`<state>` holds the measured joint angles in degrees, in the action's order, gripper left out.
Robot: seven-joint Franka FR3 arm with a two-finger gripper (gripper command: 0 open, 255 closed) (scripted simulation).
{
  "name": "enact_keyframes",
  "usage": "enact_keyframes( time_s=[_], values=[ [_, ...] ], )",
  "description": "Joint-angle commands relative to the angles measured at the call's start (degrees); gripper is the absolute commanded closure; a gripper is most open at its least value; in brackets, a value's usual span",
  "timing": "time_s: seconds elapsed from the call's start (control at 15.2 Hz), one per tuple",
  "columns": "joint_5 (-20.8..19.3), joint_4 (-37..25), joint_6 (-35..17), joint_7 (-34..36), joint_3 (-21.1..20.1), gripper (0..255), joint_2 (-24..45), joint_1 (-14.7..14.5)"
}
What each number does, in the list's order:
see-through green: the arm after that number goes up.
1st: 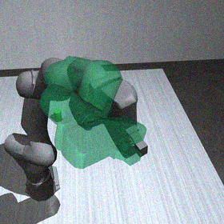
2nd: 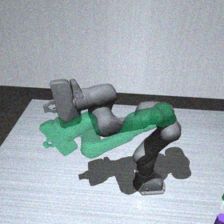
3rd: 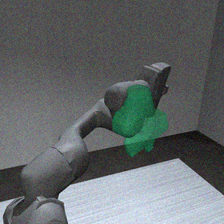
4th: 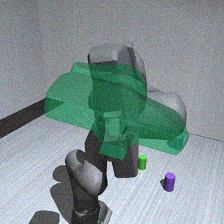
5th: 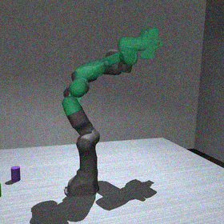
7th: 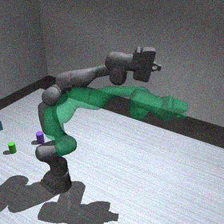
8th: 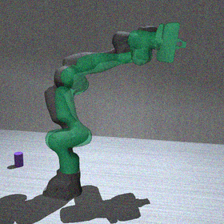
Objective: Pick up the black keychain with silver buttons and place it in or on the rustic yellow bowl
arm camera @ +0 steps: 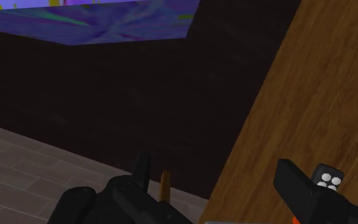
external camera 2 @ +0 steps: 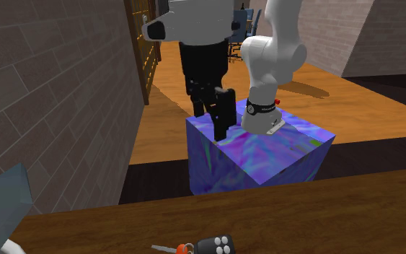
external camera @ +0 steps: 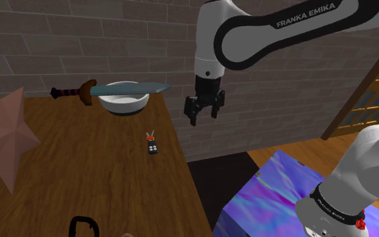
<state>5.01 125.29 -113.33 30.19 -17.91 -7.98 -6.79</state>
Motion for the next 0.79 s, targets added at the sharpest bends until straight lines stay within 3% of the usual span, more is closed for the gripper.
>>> enact_keyframes(
  time_s=[0.0, 0.73],
  values=[
    [-0.9, -2.9, -1.3, 3.4, -1.3, 0, 3.8, -0.6],
    [-9.9, -25.8, -3.4, 19.1, -3.1, 0, 28.1, -6.4]
  ],
)
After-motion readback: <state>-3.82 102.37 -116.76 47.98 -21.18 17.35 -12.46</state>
